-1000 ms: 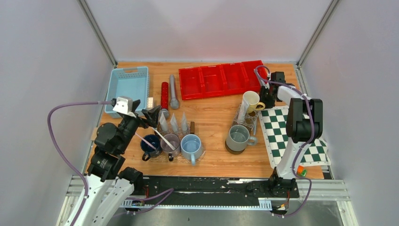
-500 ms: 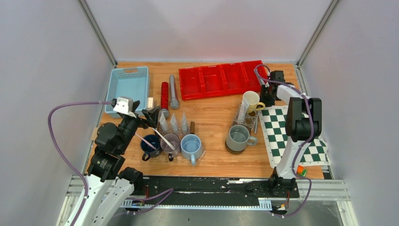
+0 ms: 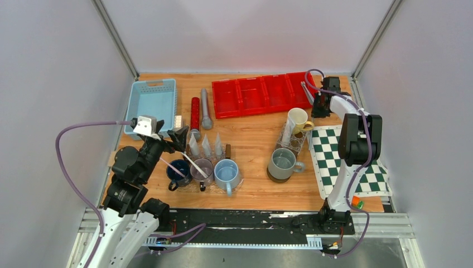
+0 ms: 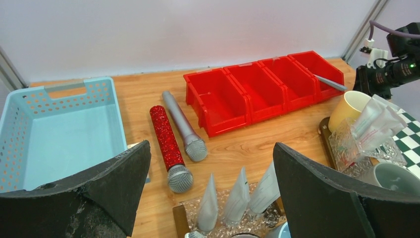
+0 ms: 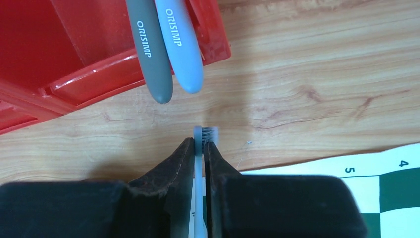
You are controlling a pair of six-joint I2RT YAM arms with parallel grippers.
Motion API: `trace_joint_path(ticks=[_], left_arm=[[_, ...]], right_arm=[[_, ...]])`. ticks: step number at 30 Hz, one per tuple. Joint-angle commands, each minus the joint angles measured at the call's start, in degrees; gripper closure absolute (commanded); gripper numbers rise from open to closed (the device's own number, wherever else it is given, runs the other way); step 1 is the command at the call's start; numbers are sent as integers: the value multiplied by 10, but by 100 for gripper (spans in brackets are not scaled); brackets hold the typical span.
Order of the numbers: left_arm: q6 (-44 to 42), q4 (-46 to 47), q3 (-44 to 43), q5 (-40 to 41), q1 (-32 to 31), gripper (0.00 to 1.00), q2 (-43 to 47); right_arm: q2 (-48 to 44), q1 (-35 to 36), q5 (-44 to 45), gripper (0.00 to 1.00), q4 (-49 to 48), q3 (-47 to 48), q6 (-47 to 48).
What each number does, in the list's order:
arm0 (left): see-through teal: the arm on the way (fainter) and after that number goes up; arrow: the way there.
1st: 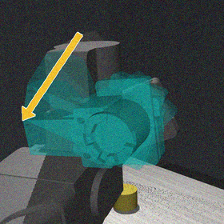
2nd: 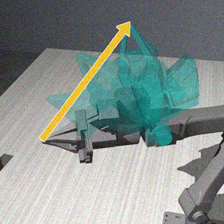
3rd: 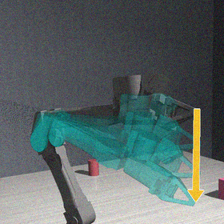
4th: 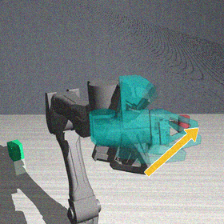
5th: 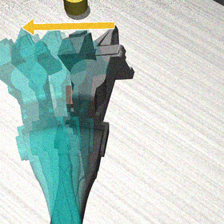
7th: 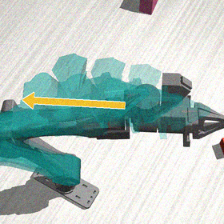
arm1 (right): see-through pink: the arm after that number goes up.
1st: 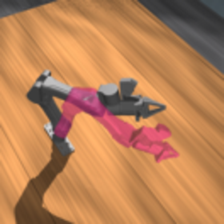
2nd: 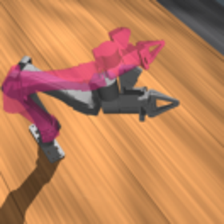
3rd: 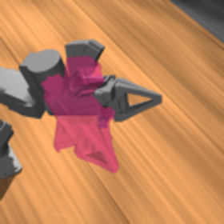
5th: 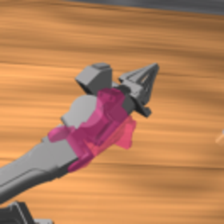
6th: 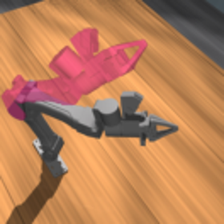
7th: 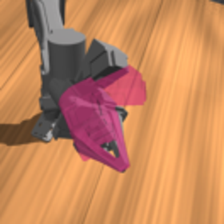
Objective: Prepare toiletry sets of a toothbrush and toothpaste on the tray
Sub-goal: Pick up the toothbrush from the center of the board.
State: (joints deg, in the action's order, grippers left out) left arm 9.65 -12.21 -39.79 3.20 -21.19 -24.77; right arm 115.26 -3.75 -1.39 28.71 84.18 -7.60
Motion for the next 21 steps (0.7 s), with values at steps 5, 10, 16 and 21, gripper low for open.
trace_joint_path(ticks=[5, 10, 16, 21], left_arm=[[-12, 3, -15, -1, 3, 0, 10], [-9, 12, -13, -9, 3, 0, 3], [-3, 17, -10, -11, 3, 0, 4], [-3, 16, -10, -10, 3, 0, 6]], right_arm=[[-30, -7, 5, 92, -32, 4, 16], [-33, -11, 8, 72, -34, 2, 25], [-23, -13, 0, 64, -20, 0, 10], [-37, -11, -34, 66, -18, -36, -14]])
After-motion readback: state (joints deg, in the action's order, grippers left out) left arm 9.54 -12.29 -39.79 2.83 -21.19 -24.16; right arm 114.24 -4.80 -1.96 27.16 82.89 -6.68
